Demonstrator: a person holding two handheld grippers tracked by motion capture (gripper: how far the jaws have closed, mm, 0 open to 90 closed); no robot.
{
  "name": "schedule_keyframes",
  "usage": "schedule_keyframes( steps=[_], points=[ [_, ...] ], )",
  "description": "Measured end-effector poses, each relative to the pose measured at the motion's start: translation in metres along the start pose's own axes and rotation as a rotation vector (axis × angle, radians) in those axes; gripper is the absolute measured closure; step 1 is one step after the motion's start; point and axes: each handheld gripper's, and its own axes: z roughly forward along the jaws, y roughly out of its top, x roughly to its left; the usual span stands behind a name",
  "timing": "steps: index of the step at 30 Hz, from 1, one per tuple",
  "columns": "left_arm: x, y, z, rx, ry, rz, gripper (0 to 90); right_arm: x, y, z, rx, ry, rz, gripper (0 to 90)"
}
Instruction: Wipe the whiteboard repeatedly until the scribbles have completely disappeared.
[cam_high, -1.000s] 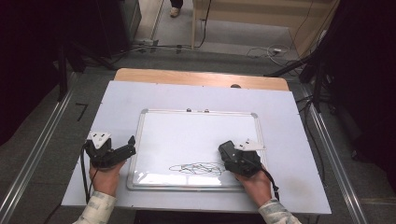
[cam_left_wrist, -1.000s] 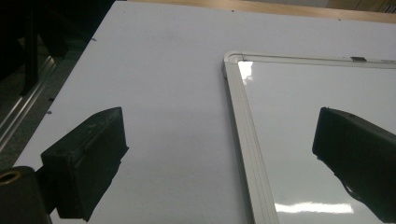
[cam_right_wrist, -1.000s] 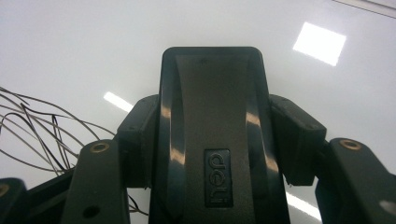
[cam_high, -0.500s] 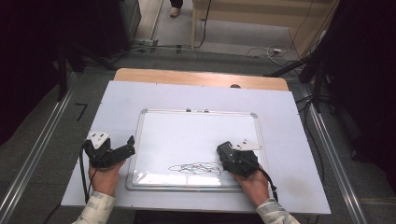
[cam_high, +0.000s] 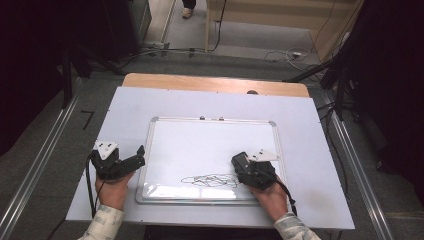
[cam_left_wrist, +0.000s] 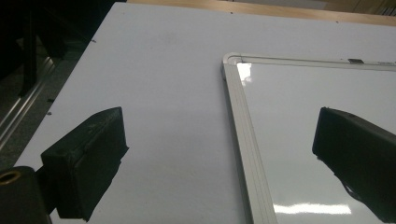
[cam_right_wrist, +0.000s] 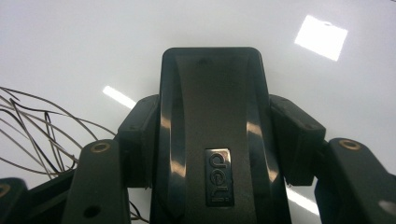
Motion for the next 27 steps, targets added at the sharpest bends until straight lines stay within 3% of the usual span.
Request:
schedule_keyframes(
  steps=[27],
  points=[
    [-0.002, 0.000, 0.001, 0.000, -0.005, 0.000, 3.3, 0.015, 0.004, 0.004, 0.003, 0.013, -0.003, 39.0]
  ],
)
